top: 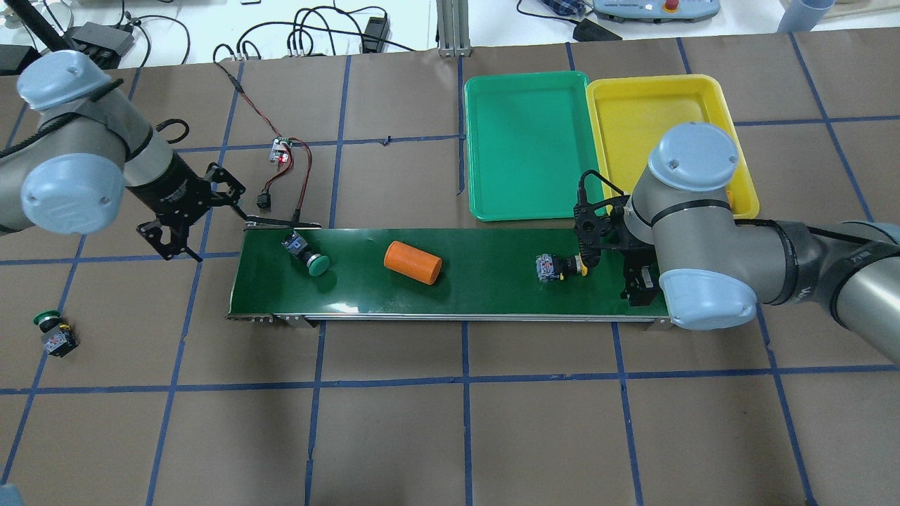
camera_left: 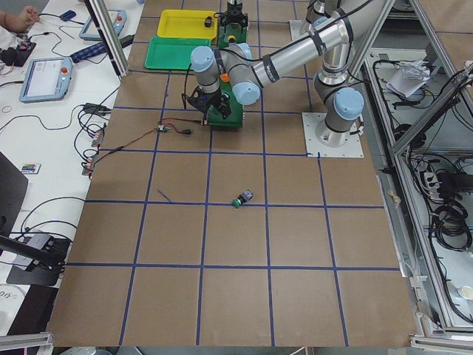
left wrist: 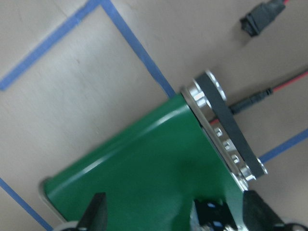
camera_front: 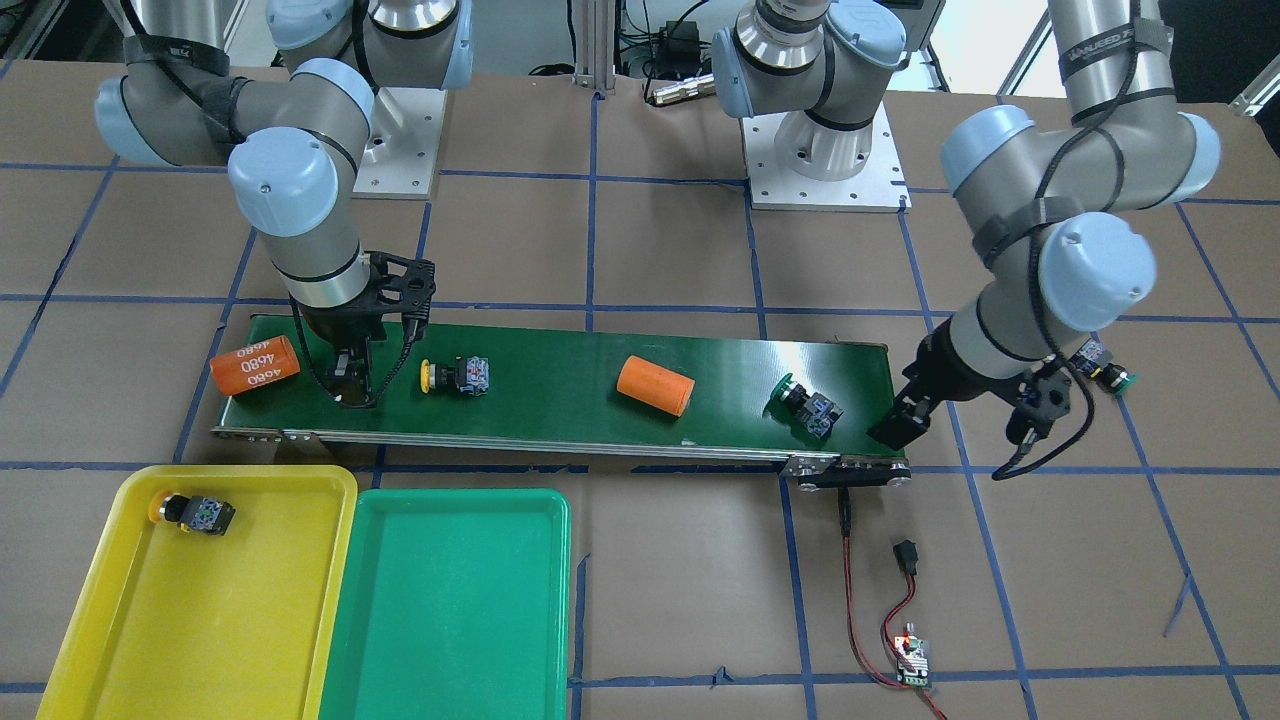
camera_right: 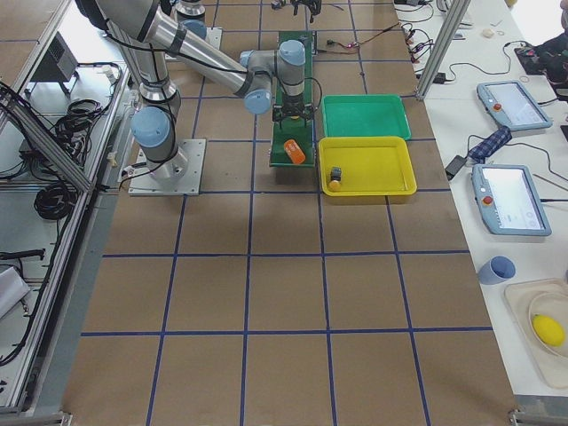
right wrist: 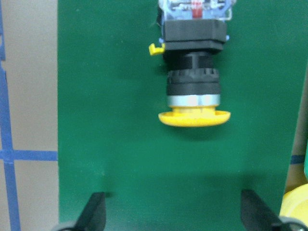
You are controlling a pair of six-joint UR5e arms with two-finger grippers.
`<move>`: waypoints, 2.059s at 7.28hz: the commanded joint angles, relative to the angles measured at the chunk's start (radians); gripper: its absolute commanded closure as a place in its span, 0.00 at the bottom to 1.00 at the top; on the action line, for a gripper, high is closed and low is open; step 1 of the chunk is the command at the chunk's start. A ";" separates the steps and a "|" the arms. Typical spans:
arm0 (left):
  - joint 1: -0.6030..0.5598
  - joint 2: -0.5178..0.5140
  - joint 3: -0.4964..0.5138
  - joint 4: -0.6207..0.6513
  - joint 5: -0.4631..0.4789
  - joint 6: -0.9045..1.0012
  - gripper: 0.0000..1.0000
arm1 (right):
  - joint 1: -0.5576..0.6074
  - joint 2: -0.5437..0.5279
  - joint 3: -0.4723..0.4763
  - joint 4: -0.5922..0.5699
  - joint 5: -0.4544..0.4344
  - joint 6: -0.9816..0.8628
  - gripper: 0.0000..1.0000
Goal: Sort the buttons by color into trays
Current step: 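Lower right gripper onto yellow-capped button on belt while left returns to pile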
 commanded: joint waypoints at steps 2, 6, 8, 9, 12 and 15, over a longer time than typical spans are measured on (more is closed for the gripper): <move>0.322 -0.046 0.000 0.032 0.054 0.523 0.00 | 0.000 0.000 0.001 0.000 0.000 0.000 0.00; 0.476 -0.154 -0.083 0.288 0.070 0.780 0.00 | 0.000 0.000 0.001 0.000 0.001 0.000 0.00; 0.498 -0.155 -0.084 0.288 0.122 0.789 0.00 | 0.000 0.000 0.001 0.000 0.001 0.000 0.00; 0.501 -0.158 -0.084 0.290 0.125 0.812 0.00 | 0.000 0.000 0.001 0.000 0.001 0.000 0.00; 0.550 -0.187 -0.092 0.288 0.125 0.889 0.13 | 0.000 0.001 0.002 0.000 0.003 0.000 0.00; 0.553 -0.191 -0.084 0.270 0.119 0.886 0.90 | -0.002 0.001 -0.001 0.000 0.023 -0.008 0.32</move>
